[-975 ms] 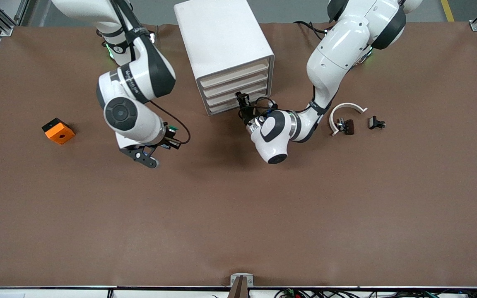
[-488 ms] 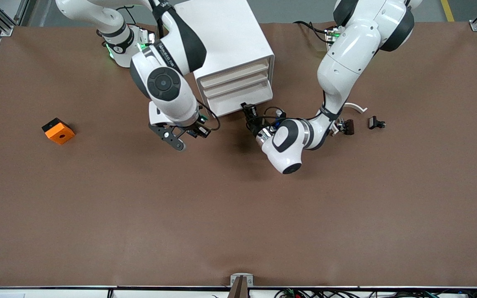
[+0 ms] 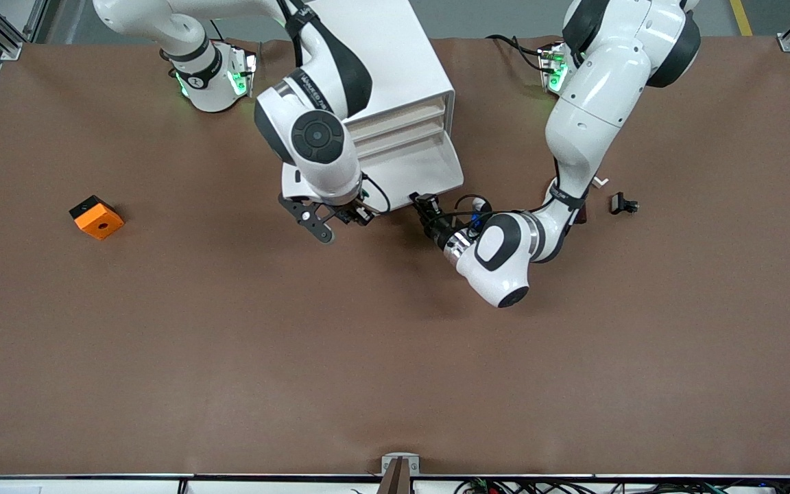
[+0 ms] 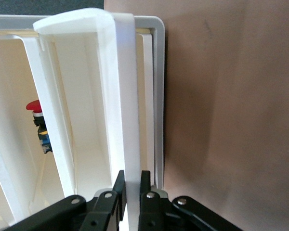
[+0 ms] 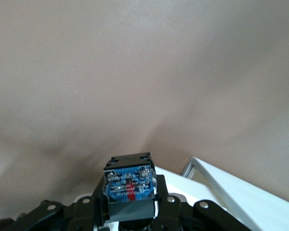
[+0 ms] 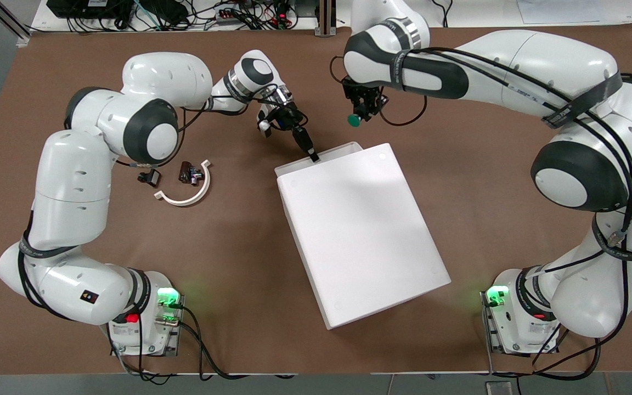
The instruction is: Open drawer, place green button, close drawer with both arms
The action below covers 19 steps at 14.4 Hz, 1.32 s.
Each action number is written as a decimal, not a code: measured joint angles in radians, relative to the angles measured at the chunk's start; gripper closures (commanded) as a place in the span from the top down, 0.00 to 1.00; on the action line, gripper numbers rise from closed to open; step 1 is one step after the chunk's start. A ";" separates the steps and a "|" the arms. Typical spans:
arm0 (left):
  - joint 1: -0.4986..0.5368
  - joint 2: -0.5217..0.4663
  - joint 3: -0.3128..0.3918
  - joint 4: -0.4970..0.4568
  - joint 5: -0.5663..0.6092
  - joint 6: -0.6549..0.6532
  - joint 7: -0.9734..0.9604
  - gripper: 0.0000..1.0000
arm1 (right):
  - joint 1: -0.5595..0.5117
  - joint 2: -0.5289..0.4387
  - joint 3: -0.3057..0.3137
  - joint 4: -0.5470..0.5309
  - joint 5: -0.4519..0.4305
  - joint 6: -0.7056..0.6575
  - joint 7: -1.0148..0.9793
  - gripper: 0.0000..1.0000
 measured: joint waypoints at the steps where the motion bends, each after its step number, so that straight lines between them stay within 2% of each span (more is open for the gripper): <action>1: 0.007 0.001 0.002 0.008 0.000 0.001 0.000 0.06 | 0.013 0.002 0.000 0.002 0.003 0.006 0.041 0.16; 3: 0.028 0.004 0.003 0.021 0.003 0.002 0.000 0.13 | 0.036 0.003 0.000 0.006 0.015 0.021 0.123 0.14; 4: 0.036 0.005 0.003 0.026 0.005 0.002 0.002 0.27 | 0.052 0.003 0.000 0.006 0.019 0.021 0.164 0.13; 5: 0.041 0.006 0.003 0.029 0.005 0.002 0.005 0.72 | 0.072 0.005 0.000 0.006 0.022 0.021 0.222 0.13; 6: 0.044 0.006 0.004 0.033 0.005 0.006 0.009 1.00 | 0.093 0.006 0.000 0.006 0.023 0.021 0.287 0.13; 10: 0.059 0.007 0.018 0.064 0.005 0.007 0.025 1.00 | 0.159 0.027 0.001 0.005 0.036 0.063 0.462 0.10; 15: 0.103 0.006 0.043 0.139 0.005 0.008 0.108 1.00 | 0.196 0.088 0.001 0.003 0.038 0.101 0.530 0.10; 19: 0.124 -0.003 0.068 0.175 0.005 0.008 0.340 1.00 | 0.197 0.110 -0.002 0.003 0.039 0.103 0.533 0.12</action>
